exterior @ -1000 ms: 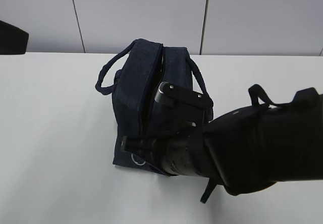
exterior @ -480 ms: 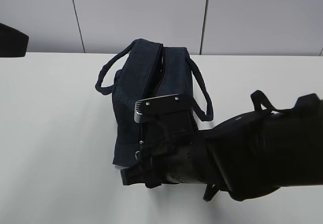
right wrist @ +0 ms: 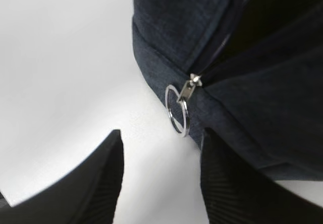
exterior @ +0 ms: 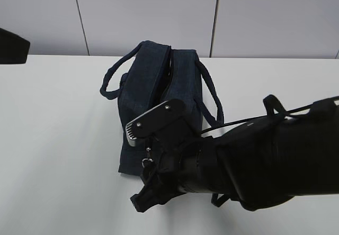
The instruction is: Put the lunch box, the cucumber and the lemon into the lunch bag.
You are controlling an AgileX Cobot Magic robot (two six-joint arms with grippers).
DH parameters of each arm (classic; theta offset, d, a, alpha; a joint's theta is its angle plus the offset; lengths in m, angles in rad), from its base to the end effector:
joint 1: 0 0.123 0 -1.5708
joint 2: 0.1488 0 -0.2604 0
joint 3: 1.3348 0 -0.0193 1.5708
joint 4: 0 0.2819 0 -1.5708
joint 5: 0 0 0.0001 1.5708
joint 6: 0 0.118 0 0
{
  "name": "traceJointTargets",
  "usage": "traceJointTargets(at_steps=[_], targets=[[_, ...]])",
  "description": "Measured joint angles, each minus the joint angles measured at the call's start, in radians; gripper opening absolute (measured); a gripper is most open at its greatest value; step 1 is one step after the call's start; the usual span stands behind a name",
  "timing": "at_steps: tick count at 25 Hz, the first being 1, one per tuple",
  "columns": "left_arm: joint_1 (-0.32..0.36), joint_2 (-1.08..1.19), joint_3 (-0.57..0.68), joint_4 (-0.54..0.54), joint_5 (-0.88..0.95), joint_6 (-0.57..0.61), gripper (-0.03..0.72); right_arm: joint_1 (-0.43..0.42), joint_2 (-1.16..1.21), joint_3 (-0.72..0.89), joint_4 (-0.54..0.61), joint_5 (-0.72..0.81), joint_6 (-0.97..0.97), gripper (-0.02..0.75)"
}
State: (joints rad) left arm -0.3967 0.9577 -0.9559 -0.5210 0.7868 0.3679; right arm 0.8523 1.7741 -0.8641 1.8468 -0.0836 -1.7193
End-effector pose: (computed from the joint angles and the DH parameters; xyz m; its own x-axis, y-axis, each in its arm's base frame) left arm 0.2161 -0.1357 0.3339 -0.5543 0.2149 -0.8041 0.6148 0.7569 -0.2216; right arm 0.2531 0.2752 0.0859 -0.5802 -0.4696 -0.6655 -0.6463 0.7627 0.0253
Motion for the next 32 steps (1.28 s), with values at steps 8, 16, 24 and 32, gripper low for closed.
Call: traceJointTargets(at_steps=[8,16,24,32], targets=[[0.000,0.000,0.000,0.000,0.007,0.000,0.239,0.000,0.000,0.000,-0.002,0.023,-0.128,0.370],[0.000,0.000,0.000,0.000,0.016,0.000,0.239,0.000,0.054,-0.009,-0.004,0.095,-0.156,0.369],[0.000,0.000,0.000,0.000,0.018,0.002,0.239,0.000,0.051,-0.017,-0.004,0.071,-0.080,0.369],[0.000,0.000,0.000,0.000,0.019,0.005,0.239,-0.022,-0.181,0.167,-0.006,0.112,0.026,0.369]])
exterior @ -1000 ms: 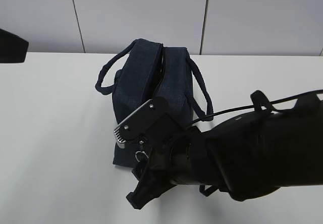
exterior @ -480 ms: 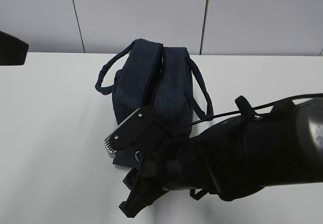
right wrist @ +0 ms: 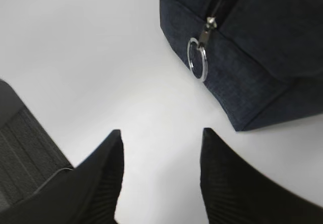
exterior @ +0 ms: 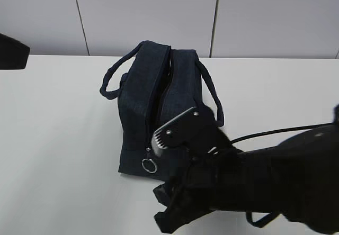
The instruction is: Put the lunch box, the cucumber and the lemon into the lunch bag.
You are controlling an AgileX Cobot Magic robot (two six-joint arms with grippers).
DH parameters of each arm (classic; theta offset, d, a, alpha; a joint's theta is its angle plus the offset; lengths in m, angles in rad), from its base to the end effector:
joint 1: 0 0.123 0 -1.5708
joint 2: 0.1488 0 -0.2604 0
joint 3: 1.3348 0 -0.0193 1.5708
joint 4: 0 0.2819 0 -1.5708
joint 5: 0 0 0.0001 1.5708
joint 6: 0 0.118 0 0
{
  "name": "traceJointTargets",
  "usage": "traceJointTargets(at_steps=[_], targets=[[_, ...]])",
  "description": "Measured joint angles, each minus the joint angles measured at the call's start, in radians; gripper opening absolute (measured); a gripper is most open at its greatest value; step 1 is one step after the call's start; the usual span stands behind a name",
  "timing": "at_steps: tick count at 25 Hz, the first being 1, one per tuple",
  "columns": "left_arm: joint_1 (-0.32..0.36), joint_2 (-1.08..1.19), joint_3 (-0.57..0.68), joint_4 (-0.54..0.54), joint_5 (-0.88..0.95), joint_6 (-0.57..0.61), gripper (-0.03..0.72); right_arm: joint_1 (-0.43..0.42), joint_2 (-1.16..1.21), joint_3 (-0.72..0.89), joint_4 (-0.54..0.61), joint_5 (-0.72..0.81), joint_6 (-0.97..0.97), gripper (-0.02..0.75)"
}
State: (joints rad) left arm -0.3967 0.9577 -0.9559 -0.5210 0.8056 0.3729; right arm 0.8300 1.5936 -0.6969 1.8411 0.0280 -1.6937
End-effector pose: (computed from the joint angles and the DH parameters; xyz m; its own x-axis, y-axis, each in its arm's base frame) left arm 0.2145 -0.1358 0.3325 -0.5610 0.2295 -0.7954 0.6213 0.7516 -0.2214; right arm 0.2236 0.2494 0.1040 -0.5901 -0.4275 -0.6849 -0.6709 0.7316 0.1214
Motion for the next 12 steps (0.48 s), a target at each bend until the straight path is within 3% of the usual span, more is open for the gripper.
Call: traceJointTargets(at_steps=[2,5,12], targets=[[0.000,0.000,0.000,0.000,0.002,0.005,0.239,-0.052,-0.057,0.038,-0.002,0.079,0.034,0.369],[0.000,0.000,0.000,0.000,0.005,0.009,0.239,-0.182,-0.072,0.055,-0.008,0.335,0.051,0.368],[0.000,0.000,0.000,0.000,0.008,0.017,0.239,-0.464,0.053,0.057,-0.033,0.804,0.051,0.369]])
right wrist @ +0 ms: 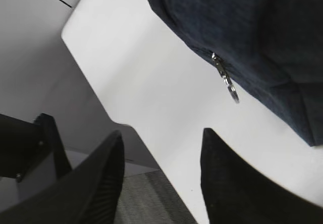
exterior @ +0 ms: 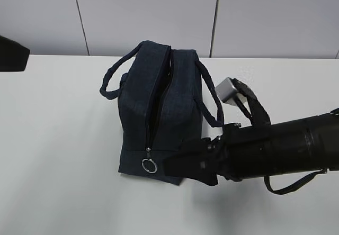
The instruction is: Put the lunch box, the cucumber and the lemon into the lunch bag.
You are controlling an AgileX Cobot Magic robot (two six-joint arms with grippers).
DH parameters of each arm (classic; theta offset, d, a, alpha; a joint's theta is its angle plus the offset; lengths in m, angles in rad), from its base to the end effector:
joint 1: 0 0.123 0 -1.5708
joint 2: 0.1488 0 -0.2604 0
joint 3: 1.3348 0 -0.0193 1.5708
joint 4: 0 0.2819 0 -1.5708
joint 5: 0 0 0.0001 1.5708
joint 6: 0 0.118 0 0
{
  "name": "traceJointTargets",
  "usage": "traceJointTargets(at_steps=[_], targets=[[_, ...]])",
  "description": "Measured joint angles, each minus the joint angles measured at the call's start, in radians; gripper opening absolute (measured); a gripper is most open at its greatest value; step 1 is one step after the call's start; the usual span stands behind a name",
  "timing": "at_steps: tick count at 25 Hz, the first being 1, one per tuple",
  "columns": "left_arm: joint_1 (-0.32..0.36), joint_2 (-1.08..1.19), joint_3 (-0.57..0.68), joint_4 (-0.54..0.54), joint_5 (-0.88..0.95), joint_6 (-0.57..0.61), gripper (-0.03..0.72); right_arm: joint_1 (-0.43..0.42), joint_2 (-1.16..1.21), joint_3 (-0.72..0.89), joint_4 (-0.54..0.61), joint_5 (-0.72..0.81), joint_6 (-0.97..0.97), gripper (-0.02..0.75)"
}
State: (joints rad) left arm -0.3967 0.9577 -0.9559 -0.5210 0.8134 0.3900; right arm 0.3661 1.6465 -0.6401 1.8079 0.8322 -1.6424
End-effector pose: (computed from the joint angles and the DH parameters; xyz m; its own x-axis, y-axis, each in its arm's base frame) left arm 0.2138 -0.1359 0.3319 -0.5542 0.2467 -0.7950 0.6325 0.7458 -0.2094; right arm 0.2579 0.1898 0.1138 -0.7654 -0.0927 -0.6369 -0.5918 0.4902 0.6399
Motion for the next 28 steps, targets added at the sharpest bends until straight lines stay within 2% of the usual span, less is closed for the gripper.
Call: traceJointTargets(at_steps=[2,5,8,12,21,28], targets=[[0.000,0.000,0.000,0.000,0.000,0.004,0.239,-0.034,0.061,-0.004,-0.004,0.105,0.002,0.369],[0.000,0.000,0.000,0.000,0.000,0.012,0.239,-0.041,0.166,-0.040,-0.008,0.240,0.004,0.374],[0.000,0.000,0.000,0.000,0.002,0.016,0.239,-0.041,0.248,-0.088,-0.011,0.287,0.004,0.394],[0.000,0.000,0.000,0.000,0.002,0.020,0.239,-0.043,0.281,-0.135,-0.011,0.276,0.004,0.409],[0.000,0.000,0.000,0.000,0.002,0.021,0.239,-0.043,0.281,-0.165,-0.013,0.100,-0.005,0.412],[0.000,0.000,0.000,0.000,0.002,0.024,0.239,-0.043,0.283,-0.165,-0.011,0.083,-0.027,0.413]])
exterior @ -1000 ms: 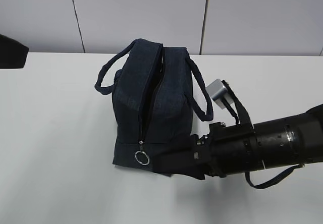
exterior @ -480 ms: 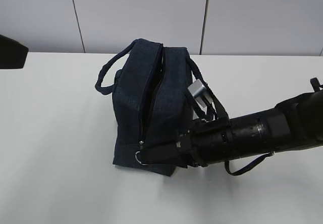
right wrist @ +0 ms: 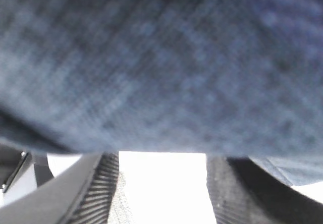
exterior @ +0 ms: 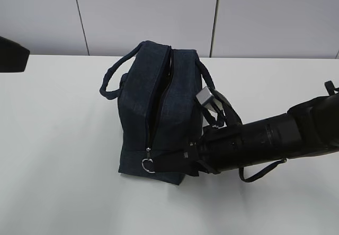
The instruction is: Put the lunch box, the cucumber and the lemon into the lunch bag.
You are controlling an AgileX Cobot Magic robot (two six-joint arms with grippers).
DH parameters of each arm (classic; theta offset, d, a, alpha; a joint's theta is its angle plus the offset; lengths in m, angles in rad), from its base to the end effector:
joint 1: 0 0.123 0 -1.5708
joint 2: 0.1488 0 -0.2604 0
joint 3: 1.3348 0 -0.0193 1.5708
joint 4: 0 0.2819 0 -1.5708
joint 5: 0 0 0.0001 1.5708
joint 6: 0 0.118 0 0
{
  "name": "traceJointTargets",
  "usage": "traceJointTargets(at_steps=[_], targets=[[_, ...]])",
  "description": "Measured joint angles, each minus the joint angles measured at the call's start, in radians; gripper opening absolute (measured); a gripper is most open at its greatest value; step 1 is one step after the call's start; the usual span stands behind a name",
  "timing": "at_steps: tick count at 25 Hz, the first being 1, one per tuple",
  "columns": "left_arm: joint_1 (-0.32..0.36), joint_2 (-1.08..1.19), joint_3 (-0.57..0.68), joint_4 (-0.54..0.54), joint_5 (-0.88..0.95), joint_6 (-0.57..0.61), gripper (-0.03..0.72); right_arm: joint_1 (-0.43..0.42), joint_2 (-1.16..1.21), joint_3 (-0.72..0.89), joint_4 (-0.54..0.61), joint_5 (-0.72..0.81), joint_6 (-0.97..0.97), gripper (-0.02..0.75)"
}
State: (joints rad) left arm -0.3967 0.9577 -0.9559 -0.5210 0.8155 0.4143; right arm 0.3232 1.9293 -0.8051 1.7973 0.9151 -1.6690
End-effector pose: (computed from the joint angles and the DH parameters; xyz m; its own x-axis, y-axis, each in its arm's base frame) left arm 0.2136 -0.1359 0.3317 -0.5397 0.2660 -0.7988 0.6462 0.7390 -0.1905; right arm 0.2946 0.1948 0.0666 -0.8176 -0.0996 -0.5672 -0.5421 0.4652 0.6998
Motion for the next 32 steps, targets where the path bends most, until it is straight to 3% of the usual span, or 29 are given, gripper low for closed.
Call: traceJointTargets(at_steps=[15,32], targets=[[0.000,0.000,0.000,0.000,0.000,0.002,0.239,0.002,0.002,-0.030,0.002,-0.005,-0.031,0.413],[0.000,0.000,0.000,0.000,0.000,0.004,0.239,0.078,0.006,-0.036,0.008,-0.119,-0.042,0.413]])
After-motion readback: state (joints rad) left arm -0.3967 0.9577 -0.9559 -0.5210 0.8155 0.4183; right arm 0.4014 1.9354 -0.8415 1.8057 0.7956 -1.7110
